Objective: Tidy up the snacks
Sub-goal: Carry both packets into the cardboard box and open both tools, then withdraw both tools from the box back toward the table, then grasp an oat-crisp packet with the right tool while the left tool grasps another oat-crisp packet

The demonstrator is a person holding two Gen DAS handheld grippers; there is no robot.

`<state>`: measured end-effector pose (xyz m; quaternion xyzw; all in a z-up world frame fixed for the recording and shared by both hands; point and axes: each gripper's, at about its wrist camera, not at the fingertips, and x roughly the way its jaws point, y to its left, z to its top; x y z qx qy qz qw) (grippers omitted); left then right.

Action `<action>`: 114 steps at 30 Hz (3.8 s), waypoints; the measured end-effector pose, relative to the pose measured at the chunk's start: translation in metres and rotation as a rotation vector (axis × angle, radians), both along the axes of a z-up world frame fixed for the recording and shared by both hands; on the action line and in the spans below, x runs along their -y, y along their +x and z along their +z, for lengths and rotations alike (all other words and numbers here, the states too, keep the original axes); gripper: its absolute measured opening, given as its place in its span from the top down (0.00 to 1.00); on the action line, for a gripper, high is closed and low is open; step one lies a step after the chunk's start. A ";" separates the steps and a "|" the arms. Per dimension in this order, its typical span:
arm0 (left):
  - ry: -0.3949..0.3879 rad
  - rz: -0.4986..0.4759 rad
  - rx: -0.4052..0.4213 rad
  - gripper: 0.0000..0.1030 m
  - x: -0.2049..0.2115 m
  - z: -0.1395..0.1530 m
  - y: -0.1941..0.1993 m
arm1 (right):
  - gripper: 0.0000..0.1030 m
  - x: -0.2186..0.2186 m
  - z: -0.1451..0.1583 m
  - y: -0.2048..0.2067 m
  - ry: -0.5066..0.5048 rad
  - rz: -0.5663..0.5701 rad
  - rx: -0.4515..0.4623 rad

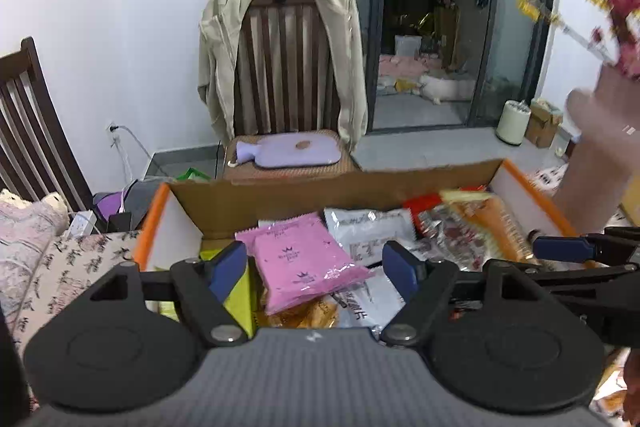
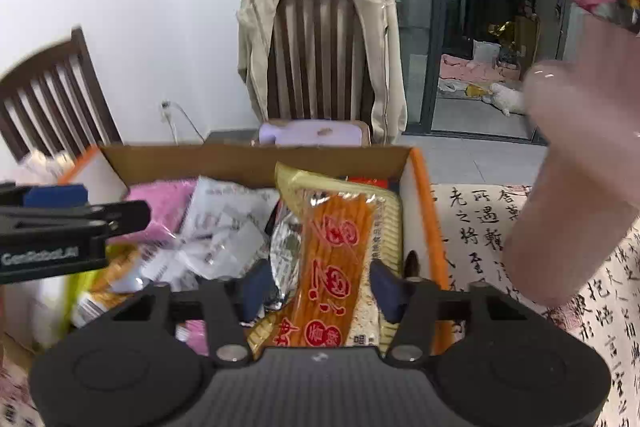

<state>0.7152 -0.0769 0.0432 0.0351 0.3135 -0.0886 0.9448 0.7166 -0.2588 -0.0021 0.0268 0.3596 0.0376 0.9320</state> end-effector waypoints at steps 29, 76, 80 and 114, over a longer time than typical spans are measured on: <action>-0.114 0.124 0.202 0.16 -0.095 0.044 -0.426 | 0.13 0.048 0.090 -0.415 0.058 0.195 0.304; -0.091 -0.090 0.020 0.15 0.030 -0.014 -0.323 | 0.16 0.100 -0.031 -0.259 -0.205 0.339 0.056; -0.093 -0.138 0.033 0.14 0.054 -0.010 -0.289 | 0.16 0.096 -0.038 -0.222 -0.184 0.396 0.021; -0.158 -0.236 -0.034 0.60 0.131 -0.055 -0.217 | 0.61 0.131 -0.019 -0.327 0.005 0.194 0.136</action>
